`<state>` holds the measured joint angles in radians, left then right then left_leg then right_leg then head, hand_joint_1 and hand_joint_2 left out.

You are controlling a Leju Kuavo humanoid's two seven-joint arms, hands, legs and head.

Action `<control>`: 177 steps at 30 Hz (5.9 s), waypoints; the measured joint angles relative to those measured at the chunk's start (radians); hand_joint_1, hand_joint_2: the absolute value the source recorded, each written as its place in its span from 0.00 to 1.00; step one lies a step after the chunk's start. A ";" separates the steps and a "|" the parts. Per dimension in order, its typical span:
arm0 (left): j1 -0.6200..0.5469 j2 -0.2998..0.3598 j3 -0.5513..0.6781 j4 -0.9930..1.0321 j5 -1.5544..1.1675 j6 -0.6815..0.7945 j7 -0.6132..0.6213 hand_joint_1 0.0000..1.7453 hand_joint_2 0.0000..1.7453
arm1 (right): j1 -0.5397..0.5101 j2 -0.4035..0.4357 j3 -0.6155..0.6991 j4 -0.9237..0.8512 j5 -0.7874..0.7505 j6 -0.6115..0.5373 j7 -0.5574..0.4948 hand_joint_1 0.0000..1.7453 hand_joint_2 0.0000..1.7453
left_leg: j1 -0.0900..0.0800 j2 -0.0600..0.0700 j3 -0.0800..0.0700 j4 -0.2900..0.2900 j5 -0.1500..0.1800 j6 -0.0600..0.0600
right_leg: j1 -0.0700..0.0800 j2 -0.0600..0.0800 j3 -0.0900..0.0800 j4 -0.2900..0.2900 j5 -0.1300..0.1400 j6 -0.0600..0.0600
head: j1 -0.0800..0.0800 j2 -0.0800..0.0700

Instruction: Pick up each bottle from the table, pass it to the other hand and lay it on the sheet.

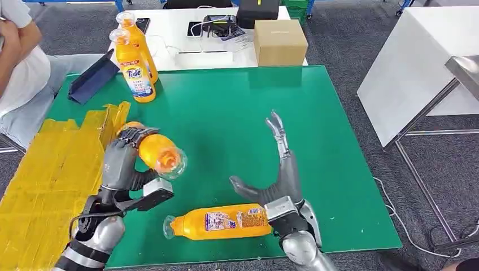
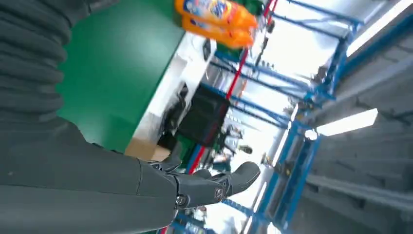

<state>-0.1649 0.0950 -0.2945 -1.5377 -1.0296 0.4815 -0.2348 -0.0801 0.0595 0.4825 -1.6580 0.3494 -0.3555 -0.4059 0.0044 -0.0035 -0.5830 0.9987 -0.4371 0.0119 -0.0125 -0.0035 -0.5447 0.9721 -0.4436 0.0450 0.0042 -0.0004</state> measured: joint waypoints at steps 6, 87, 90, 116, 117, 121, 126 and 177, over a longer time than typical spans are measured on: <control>0.043 0.076 0.047 0.051 -0.288 0.000 0.164 1.00 1.00 | 0.066 -0.016 -0.074 -0.099 -0.004 0.001 -0.001 0.00 1.00 | 0.000 0.000 0.000 0.000 0.000 0.000 | 0.000 0.000 0.000 0.000 0.000 0.000 | 0.000 0.000; 0.237 0.087 0.271 0.175 -0.077 0.177 0.057 0.00 1.00 | 0.132 -0.024 -0.161 -0.131 0.109 0.029 0.071 0.00 1.00 | 0.000 0.000 0.001 0.000 0.000 0.000 | 0.000 0.000 0.002 0.000 0.000 -0.001 | 0.000 0.000; 0.267 0.035 0.296 0.055 0.267 0.124 -0.138 0.00 1.00 | 0.128 -0.038 -0.129 -0.106 0.218 0.072 0.123 0.00 1.00 | 0.000 0.000 0.001 0.000 0.000 0.000 | 0.000 0.000 0.001 0.000 0.000 -0.001 | 0.000 0.000; 0.273 -0.113 0.356 -0.177 0.577 -0.082 -0.316 0.00 1.00 | -0.024 -0.094 0.144 0.137 0.409 0.259 0.232 0.00 1.00 | 0.001 0.000 0.001 0.000 0.000 0.000 | 0.001 0.000 0.001 0.000 0.000 0.000 | 0.000 0.000; 0.266 -0.114 0.354 -0.176 0.580 -0.084 -0.317 0.00 1.00 | -0.037 -0.094 0.162 0.154 0.410 0.267 0.234 0.00 1.00 | 0.001 0.000 0.001 0.000 0.000 0.000 | 0.001 0.000 0.001 0.000 0.000 0.000 | 0.000 0.000; 0.241 -0.123 0.348 -0.166 0.605 -0.094 -0.323 0.00 1.00 | -0.087 -0.094 0.239 0.231 0.410 0.306 0.237 0.00 1.00 | 0.001 0.000 0.001 0.000 0.000 0.000 | 0.001 0.000 0.001 0.000 0.000 0.000 | 0.000 0.000; 0.216 -0.129 0.333 -0.150 0.625 -0.102 -0.325 0.00 1.00 | -0.137 -0.088 0.317 0.324 0.400 0.321 0.249 0.00 1.00 | 0.001 0.000 0.001 0.000 0.000 0.000 | 0.001 0.000 0.001 0.000 0.000 0.000 | 0.000 0.000; 0.250 -0.160 0.333 -0.158 0.647 -0.125 -0.322 0.00 1.00 | -0.179 -0.103 0.385 0.495 0.817 0.228 0.572 0.00 1.00 | 0.000 0.000 0.003 0.000 0.000 0.000 | 0.000 0.000 0.003 -0.001 0.000 0.000 | 0.000 0.000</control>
<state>0.0852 -0.0648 0.0381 -1.6953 -0.3830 0.3563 -0.5566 -0.2589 -0.0439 0.8680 -1.1627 1.1668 -0.1274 0.1663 0.0045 -0.0035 -0.5801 0.9985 -0.4369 0.0118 -0.0126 -0.0034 -0.5421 0.9716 -0.4437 0.0446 0.0042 -0.0004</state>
